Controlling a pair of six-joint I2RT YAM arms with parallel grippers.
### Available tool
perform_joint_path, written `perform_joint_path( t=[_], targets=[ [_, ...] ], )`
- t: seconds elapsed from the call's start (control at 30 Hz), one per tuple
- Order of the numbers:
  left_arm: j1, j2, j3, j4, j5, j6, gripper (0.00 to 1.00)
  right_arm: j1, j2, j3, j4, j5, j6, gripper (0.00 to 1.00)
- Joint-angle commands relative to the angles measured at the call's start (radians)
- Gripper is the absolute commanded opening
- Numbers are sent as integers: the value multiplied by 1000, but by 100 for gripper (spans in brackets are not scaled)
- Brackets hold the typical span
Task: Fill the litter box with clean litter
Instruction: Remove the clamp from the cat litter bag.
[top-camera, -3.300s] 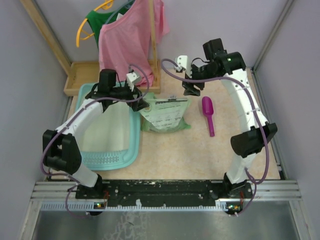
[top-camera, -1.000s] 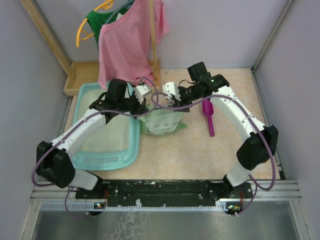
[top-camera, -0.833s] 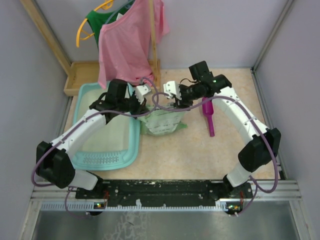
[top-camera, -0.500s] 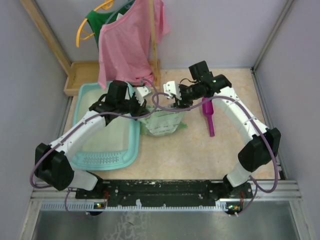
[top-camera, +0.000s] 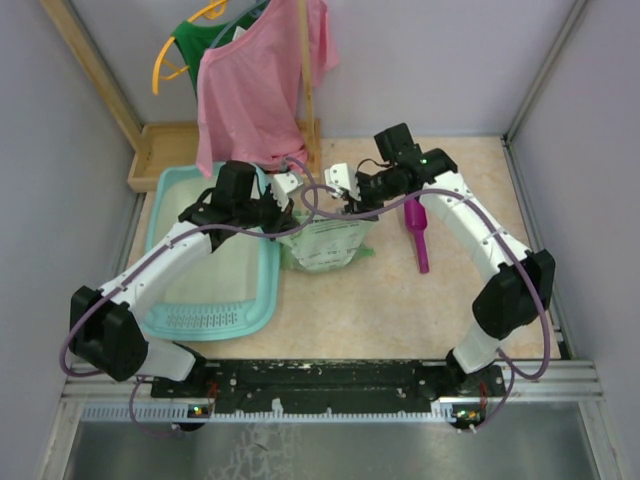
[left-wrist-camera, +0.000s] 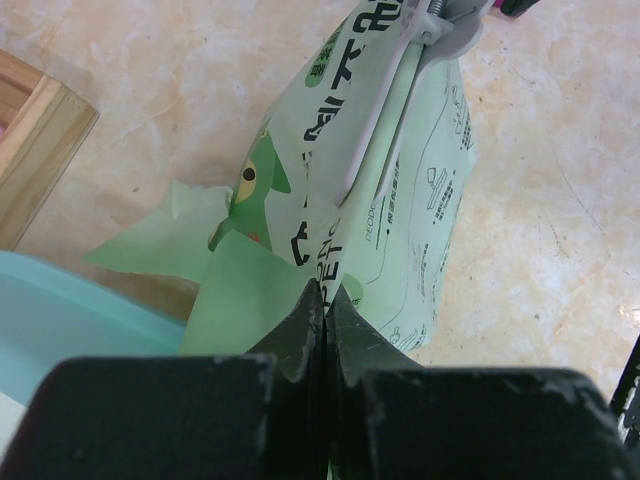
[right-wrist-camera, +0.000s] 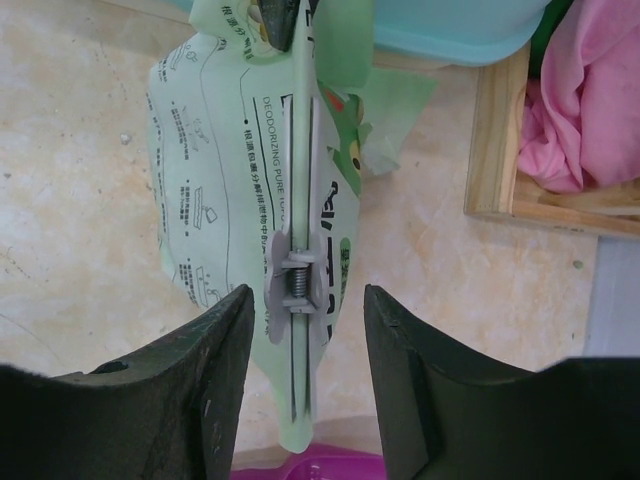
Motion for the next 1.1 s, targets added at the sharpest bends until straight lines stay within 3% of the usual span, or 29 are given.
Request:
perform_joint_path(
  t=[0.0,0.27,0.5,0.6,0.67,1.07],
  targets=[
    [-29,-36,20,113,68,-27,0,16,29,55,-1,-50,-13,46],
    [-35,-31,25,118,66,-32,0,16,61,62,-19,-53,-14,40],
    [-41,-19,27,119,63,-33,0,17,51,52,-17,-44,-8,29],
    [-42,-15,27,120,63,-34,0,16,42,48,-8,-41,1,18],
    [-43,-14,29,120,62,-34,0,16,35,46,-1,-38,8,1],
    [-45,-13,19,132,49,-37,0,16,30,114,-4,-25,125,0]
  ],
)
